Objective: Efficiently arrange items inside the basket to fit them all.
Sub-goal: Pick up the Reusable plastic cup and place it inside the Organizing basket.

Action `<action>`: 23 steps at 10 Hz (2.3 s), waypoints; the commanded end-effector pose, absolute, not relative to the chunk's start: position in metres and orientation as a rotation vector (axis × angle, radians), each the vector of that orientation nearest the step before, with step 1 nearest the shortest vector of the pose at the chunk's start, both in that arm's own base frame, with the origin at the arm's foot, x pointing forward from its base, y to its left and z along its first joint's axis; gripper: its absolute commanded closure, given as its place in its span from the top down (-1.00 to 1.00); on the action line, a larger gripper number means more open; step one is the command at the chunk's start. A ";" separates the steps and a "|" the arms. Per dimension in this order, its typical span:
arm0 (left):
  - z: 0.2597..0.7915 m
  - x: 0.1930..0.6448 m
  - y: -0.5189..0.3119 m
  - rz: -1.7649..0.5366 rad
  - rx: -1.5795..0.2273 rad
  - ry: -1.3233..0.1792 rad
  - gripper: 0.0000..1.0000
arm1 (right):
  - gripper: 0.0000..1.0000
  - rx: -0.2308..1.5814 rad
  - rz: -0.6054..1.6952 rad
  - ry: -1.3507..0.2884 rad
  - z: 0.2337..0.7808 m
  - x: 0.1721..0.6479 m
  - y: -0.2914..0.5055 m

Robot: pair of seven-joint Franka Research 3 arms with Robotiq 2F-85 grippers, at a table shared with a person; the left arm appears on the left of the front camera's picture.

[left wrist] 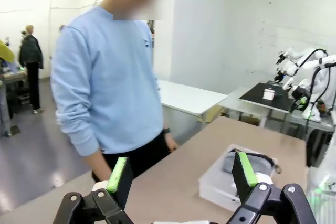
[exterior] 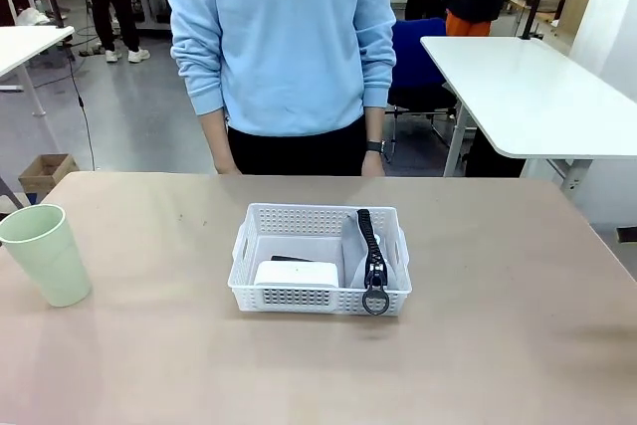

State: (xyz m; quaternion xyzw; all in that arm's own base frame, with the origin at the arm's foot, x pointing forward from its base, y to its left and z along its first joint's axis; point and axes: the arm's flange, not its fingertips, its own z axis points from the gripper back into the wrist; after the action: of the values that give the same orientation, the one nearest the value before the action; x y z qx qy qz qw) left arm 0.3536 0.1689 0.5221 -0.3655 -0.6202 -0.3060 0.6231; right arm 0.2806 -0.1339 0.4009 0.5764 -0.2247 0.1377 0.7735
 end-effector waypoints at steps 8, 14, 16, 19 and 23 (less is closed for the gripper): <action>0.428 0.340 0.233 -1.125 -0.804 -1.319 1.00 | 1.00 1.256 0.306 -0.500 0.402 0.279 -0.134; 0.355 0.328 0.253 -1.081 -0.654 -1.219 1.00 | 1.00 1.256 0.306 -0.500 0.402 0.279 -0.134; 0.355 0.328 0.253 -1.081 -0.654 -1.219 1.00 | 1.00 1.256 0.306 -0.500 0.402 0.279 -0.134; 0.342 0.337 0.243 -1.138 -0.653 -1.166 1.00 | 1.00 1.256 0.306 -0.500 0.402 0.279 -0.134; 0.309 0.347 0.240 -1.188 -0.659 -1.026 1.00 | 1.00 1.256 0.306 -0.500 0.402 0.279 -0.134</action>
State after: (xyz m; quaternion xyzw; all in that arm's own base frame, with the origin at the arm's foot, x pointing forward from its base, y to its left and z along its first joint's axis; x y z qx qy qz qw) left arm 0.3445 0.2388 0.3149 -0.2964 -0.4727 -0.5064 0.6574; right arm 0.2799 -0.1345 0.4008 0.5765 -0.2250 0.1366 0.7736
